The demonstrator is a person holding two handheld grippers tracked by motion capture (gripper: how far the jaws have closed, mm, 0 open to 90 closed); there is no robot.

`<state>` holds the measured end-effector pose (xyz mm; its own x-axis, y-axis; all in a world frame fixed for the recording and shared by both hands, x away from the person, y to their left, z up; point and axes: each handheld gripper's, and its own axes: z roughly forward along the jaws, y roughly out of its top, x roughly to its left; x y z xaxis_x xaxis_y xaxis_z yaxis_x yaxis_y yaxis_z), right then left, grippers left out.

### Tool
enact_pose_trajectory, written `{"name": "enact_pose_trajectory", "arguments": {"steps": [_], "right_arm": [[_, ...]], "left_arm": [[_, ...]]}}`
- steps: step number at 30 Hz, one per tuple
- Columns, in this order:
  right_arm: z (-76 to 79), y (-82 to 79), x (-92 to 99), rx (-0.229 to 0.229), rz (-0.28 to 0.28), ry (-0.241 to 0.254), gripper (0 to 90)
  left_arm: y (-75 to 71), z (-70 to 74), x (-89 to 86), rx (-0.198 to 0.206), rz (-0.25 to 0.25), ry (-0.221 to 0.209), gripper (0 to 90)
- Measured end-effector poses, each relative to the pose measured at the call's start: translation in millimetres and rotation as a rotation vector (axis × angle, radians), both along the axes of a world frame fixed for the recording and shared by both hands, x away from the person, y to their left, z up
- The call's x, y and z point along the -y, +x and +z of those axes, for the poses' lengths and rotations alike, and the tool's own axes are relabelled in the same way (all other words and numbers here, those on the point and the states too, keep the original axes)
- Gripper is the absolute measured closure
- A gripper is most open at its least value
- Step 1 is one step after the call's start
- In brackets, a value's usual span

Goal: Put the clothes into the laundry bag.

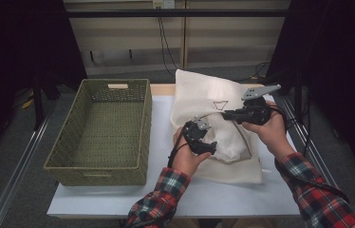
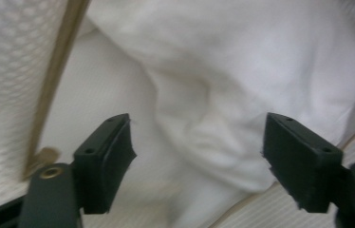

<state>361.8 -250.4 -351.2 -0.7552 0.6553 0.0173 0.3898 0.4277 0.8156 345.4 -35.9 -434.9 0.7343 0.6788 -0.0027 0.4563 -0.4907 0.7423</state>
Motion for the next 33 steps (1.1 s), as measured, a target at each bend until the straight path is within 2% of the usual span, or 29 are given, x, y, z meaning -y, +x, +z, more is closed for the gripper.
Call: {"name": "enact_pose_trajectory", "arguments": {"steps": [1, 3, 5, 7, 8, 10, 11, 14, 15, 16, 17, 19, 21, 23, 25, 26, 28, 30, 33], "right_arm": [[-0.1, 0.7, -0.8, 0.001, 0.005, -0.002, 88.2], [0.0, 1.8, -2.7, 0.000, 0.011, -0.007, 88.2], [0.1, 2.5, -4.4, -0.001, 0.012, -0.009, 88.2], [-0.9, 4.1, -5.7, 0.000, 0.021, -0.012, 88.2], [-1.2, 4.2, -5.9, 0.000, 0.019, -0.011, 88.2], [-2.5, 5.3, -5.9, -0.005, 0.021, -0.005, 88.2], [-2.8, 5.3, -5.6, -0.004, 0.019, -0.007, 88.3], [-3.4, 5.2, -4.3, -0.003, 0.019, -0.006, 88.2], [-3.5, 5.2, -3.5, -0.006, 0.019, -0.004, 88.2], [-3.6, 5.2, -3.0, -0.006, 0.018, -0.006, 88.2], [-3.5, 5.0, -2.5, -0.006, 0.017, -0.004, 88.2], [-3.3, 4.9, -1.9, -0.002, 0.014, -0.004, 88.2], [-3.4, 4.5, -2.1, -0.003, 0.011, -0.002, 88.3], [-3.8, 3.9, -3.1, -0.002, 0.009, -0.002, 88.3], [-4.1, 3.7, -3.5, 0.002, 0.014, -0.005, 88.3], [-4.1, 3.4, -3.3, 0.001, 0.010, -0.003, 88.3], [-4.3, 3.7, -3.2, 0.002, 0.017, -0.003, 88.2], [-4.7, 4.1, -3.5, -0.003, 0.011, -0.003, 88.3], [-5.4, 5.4, -5.7, -0.002, 0.017, -0.001, 88.3]], "left_arm": [[1.4, -2.9, -2.9, -0.007, 0.002, -0.008, 27.4], [3.7, -7.9, -7.9, 0.002, 0.007, 0.023, 31.0], [6.7, -14.0, -12.3, -0.039, 0.003, 0.020, 34.4], [8.0, -21.5, -12.8, -0.039, 0.010, 0.046, 35.1], [8.8, -25.0, -13.0, -0.061, 0.007, 0.055, 36.9], [10.5, -31.2, -13.7, -0.072, 0.012, 0.066, 39.2], [11.3, -34.5, -13.8, -0.085, 0.017, 0.061, 41.5], [12.1, -39.7, -16.0, -0.098, 0.027, 0.089, 49.8], [12.7, -40.1, -16.5, -0.102, 0.025, 0.075, 52.7], [12.1, -39.0, -16.8, -0.102, 0.030, 0.089, 56.7], [12.1, -38.8, -16.6, -0.107, 0.025, 0.083, 60.1], [11.2, -37.9, -15.6, -0.111, 0.020, 0.094, 71.9], [9.8, -38.3, -13.5, -0.113, 0.032, 0.083, 81.8], [10.1, -37.8, -13.6, -0.135, 0.063, 0.068, 84.8], [10.4, -36.0, -15.6, -0.148, 0.068, 0.056, 86.3], [9.7, -35.0, -16.3, -0.153, 0.078, 0.036, 86.7], [8.7, -29.3, -19.7, -0.153, 0.070, 0.019, 86.9], [7.8, -22.7, -22.0, -0.142, 0.069, 0.025, 87.2], [7.2, -13.7, -25.5, -0.143, 0.069, -0.010, 87.4]]}}
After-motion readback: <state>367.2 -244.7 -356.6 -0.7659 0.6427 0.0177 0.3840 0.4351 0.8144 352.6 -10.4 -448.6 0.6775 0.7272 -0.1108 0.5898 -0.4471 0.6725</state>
